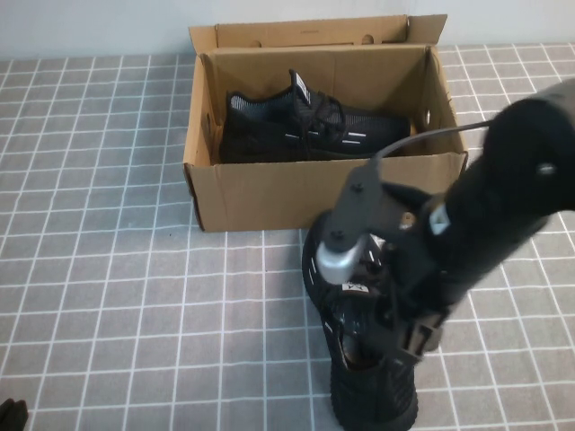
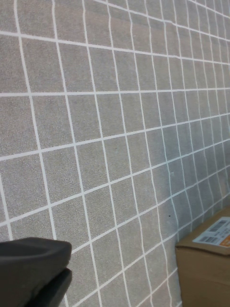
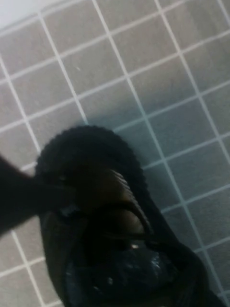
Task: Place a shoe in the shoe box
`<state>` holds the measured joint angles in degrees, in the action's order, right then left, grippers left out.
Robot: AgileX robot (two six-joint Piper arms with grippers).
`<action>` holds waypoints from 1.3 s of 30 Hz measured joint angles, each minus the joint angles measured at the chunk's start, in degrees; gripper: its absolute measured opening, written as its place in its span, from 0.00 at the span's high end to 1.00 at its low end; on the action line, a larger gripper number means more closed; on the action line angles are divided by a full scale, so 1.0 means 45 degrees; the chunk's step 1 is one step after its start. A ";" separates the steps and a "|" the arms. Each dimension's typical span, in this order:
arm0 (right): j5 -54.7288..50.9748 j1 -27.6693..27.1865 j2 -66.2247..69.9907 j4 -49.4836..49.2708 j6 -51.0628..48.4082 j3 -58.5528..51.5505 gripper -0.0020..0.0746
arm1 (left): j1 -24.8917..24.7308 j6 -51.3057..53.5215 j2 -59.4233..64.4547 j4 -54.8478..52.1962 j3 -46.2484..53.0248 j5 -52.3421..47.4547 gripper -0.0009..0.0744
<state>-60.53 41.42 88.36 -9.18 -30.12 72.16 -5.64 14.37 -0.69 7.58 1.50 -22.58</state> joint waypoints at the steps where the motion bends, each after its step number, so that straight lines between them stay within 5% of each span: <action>1: 0.0136 0.0033 0.0217 0.0082 0.0000 0.0062 0.41 | 0.0000 0.0000 0.0000 0.0000 0.0000 0.0000 0.99; 5: 0.1360 0.0064 0.0782 0.0664 -0.0306 0.0145 0.34 | 0.0000 0.0016 0.0000 0.0000 0.0000 0.0000 0.99; 22: 0.3639 0.0021 0.2245 0.2462 -0.1156 0.0169 0.40 | 0.0000 0.0028 0.0000 0.0000 0.0000 0.0000 0.99; 28: 0.3807 0.0005 0.2476 0.2489 -0.1156 0.0169 0.60 | 0.0000 0.0028 0.0000 0.0000 0.0000 0.0000 0.99; 33: 0.3639 0.0005 0.2461 0.2400 -0.1083 0.0169 0.91 | 0.0000 0.0028 0.0000 0.0000 0.0000 0.0000 0.99; 39: 0.2495 0.0005 0.1131 0.2132 -0.0505 0.0194 0.96 | 0.0000 0.0028 0.0000 0.0000 0.0000 0.0000 0.99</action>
<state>-49.30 41.44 93.45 0.41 -32.40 73.03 -5.64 14.49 -0.69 7.58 1.50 -22.58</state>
